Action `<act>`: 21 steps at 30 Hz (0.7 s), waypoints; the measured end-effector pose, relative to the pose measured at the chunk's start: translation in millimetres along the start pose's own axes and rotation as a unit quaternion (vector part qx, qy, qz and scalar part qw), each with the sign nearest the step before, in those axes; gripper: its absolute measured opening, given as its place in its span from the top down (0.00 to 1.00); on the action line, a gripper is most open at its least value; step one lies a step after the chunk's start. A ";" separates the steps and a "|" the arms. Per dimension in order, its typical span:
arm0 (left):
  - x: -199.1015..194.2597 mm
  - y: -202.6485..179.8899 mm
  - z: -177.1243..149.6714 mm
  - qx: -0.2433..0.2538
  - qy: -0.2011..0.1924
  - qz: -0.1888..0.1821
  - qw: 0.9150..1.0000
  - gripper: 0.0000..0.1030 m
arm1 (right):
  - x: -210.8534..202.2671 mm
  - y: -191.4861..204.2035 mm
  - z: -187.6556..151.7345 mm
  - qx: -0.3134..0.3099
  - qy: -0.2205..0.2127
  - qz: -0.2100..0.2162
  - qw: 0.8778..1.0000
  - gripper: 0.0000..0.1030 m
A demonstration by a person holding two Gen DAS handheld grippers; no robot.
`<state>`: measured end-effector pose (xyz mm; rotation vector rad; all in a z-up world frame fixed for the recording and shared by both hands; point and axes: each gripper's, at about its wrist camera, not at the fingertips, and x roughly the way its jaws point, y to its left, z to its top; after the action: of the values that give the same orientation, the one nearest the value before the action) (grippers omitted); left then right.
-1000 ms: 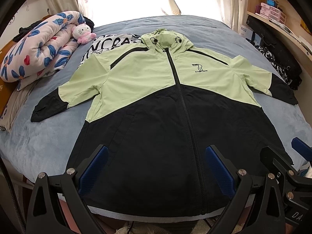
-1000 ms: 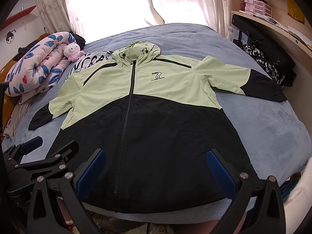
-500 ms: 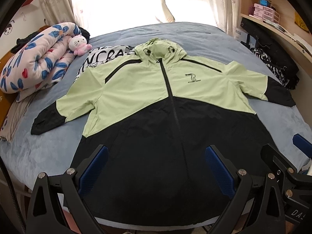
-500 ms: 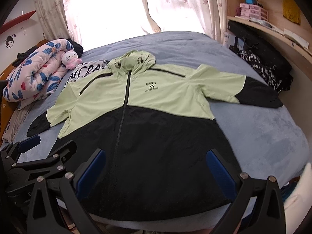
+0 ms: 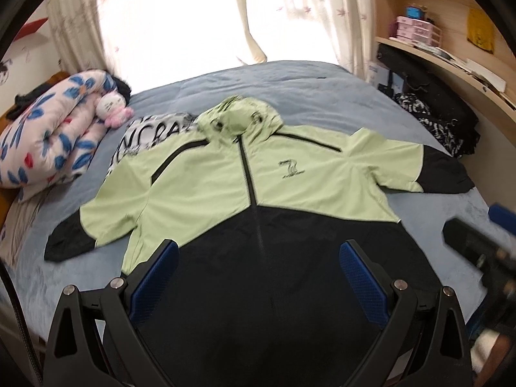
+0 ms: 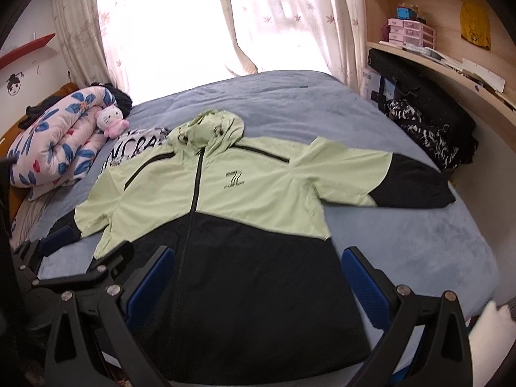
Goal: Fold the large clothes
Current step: 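Grasp the black cuff of one jacket sleeve with the right gripper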
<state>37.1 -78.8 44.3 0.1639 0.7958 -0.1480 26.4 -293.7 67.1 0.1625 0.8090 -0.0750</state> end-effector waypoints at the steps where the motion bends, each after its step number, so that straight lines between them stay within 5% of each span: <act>1: 0.1 -3.6 4.9 0.004 -0.007 -0.001 1.000 0.04 | -1.6 -5.0 4.8 0.004 -0.004 -0.002 1.000 0.00; 13: 4.6 -59.1 72.1 0.032 -0.113 -0.026 0.993 0.04 | -17.1 -74.2 71.1 0.020 -0.079 -0.089 0.993 0.00; 21: 48.6 -103.1 101.1 0.037 -0.096 -0.078 0.992 0.04 | 25.3 -146.1 84.5 0.072 -0.048 -0.128 0.988 0.00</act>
<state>121.2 -203.3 69.6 0.1552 0.6102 -0.3370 85.3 -452.3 89.1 0.1901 0.7253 -0.3823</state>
